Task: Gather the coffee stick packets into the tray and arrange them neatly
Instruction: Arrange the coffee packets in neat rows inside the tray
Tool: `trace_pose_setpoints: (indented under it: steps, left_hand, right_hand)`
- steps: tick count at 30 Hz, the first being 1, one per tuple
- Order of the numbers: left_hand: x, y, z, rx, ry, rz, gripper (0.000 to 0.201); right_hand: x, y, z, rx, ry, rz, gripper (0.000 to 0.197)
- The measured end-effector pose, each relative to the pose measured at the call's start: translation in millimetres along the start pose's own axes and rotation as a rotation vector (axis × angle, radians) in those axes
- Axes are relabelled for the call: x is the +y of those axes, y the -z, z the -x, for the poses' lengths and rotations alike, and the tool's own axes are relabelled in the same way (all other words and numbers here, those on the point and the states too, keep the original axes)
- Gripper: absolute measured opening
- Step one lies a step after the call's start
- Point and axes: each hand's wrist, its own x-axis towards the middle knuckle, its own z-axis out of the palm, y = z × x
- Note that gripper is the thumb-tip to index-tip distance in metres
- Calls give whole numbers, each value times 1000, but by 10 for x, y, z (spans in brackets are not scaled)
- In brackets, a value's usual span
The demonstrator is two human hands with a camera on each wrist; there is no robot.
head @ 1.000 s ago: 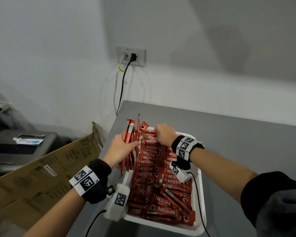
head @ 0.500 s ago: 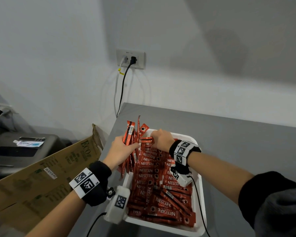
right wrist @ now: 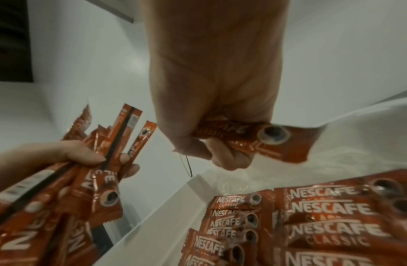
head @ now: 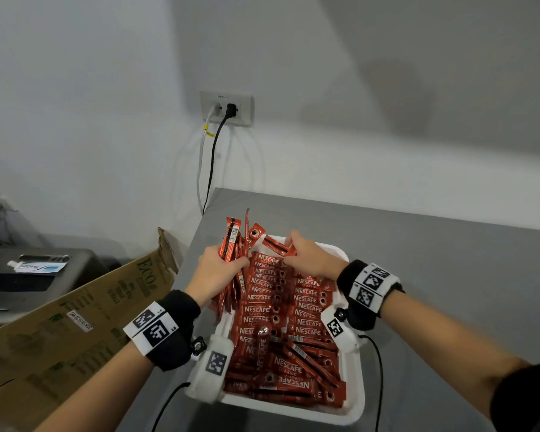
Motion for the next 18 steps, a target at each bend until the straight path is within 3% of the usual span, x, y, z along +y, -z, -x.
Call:
trace_pose_setpoints:
  steps: [4,9,12,18]
  left_hand:
    - [10,-48,8,-20,-12,8,9]
    - [62,-75,-7,-6,-28,30,10]
    - [102,-95,-34,-25,17,96,23]
    - [194,-219,28,-167,27,170,29]
  right_hand:
    - [127,8,207,118,57,-102,10]
    - [229,-93,337,505,239,-10,13]
    - [210,-138,385,666,383,-83,12]
    - [129,-163,401,847,572,-90,15]
